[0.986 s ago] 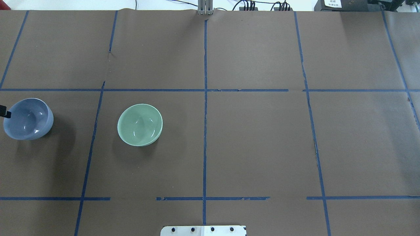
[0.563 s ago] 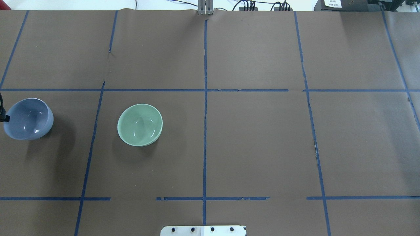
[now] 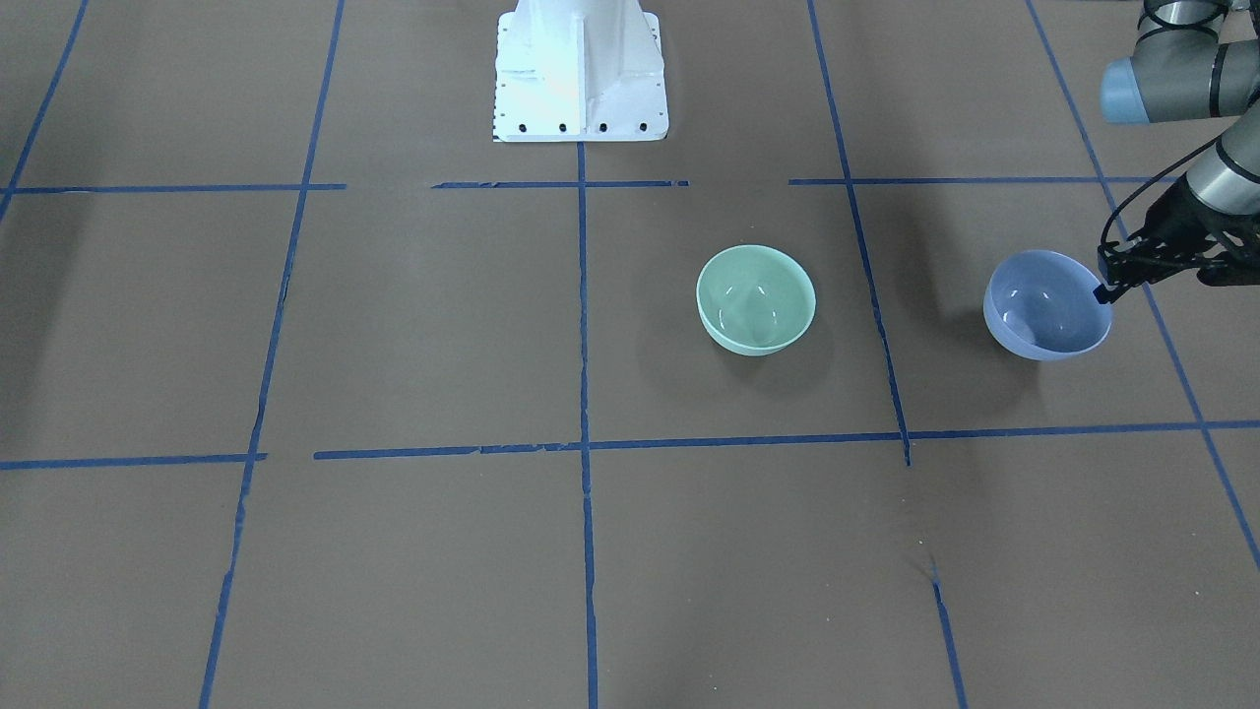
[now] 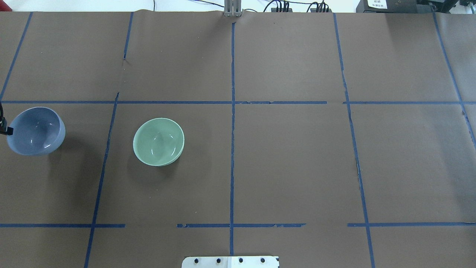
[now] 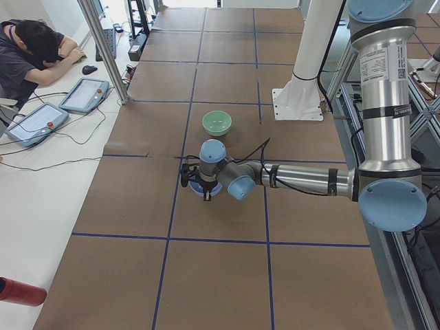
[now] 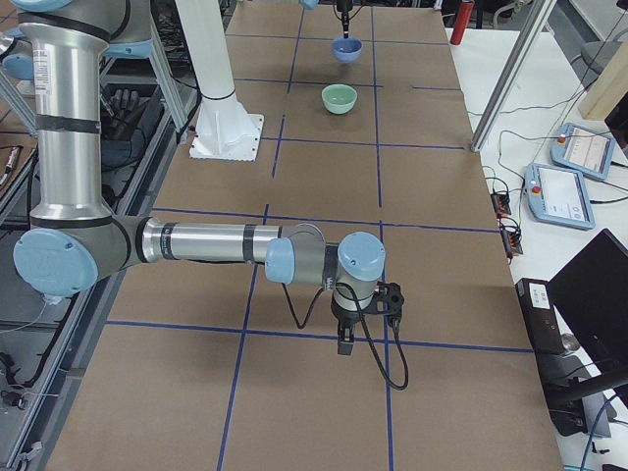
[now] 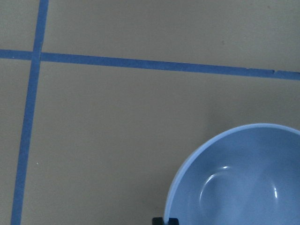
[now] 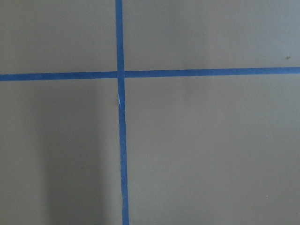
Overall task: Stack blue bowl on green bowl
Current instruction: 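Lower the left gripper to the rim of the blue bowl and grasp it, then lift the blue bowl with the left gripper and carry it over the green bowl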
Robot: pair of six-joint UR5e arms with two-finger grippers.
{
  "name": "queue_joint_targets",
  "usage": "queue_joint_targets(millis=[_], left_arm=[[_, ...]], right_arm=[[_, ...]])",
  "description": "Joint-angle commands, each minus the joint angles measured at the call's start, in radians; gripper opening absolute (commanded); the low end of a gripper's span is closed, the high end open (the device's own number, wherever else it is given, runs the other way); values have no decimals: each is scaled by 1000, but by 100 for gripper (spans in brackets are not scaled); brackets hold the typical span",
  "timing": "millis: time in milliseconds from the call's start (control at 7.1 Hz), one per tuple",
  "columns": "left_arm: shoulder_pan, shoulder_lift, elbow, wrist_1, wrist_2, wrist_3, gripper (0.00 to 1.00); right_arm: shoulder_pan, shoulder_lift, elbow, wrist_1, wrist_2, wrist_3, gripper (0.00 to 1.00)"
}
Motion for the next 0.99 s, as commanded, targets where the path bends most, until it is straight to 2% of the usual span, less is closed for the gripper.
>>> queue_joint_targets(millis=[0,141,282,423,704,845], left_arm=[[-1,-20,-229,282,-4,-63,0],[-1,-93,-265,349,1,-186,0],[52,-187,-265,388,16,-365,0],[156,-251,-257,397,59,-499,0],[291,-386,-254,443,103,-668,0],[344,-404,-265,466,146,-696,0]], right_arm=[[0,0,0,0,0,1,100],[0,1,0,0,0,0,100],[0,1,0,0,0,1,100],[0,1,0,0,0,0,100],[0,0,0,0,0,0,100],[0,0,0,0,0,0,100]])
